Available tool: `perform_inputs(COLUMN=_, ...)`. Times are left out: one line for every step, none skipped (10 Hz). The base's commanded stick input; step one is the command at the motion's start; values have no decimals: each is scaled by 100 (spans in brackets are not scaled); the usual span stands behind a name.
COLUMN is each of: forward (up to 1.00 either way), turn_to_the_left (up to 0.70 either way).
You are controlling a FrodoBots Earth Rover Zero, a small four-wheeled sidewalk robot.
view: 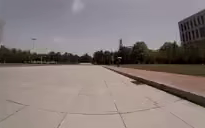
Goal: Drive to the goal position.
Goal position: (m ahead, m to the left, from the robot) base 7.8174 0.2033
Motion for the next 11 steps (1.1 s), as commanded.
perform_inputs(forward=100, turn_to_the_left=0)
perform_inputs(forward=100, turn_to_the_left=1)
perform_inputs(forward=100, turn_to_the_left=2)
perform_inputs(forward=100, turn_to_the_left=3)
perform_inputs(forward=100, turn_to_the_left=18)
perform_inputs(forward=100, turn_to_the_left=39)
perform_inputs(forward=100, turn_to_the_left=37)
perform_inputs(forward=100, turn_to_the_left=2)
perform_inputs(forward=100, turn_to_the_left=0)
perform_inputs(forward=100, turn_to_the_left=0)
perform_inputs(forward=100, turn_to_the_left=0)
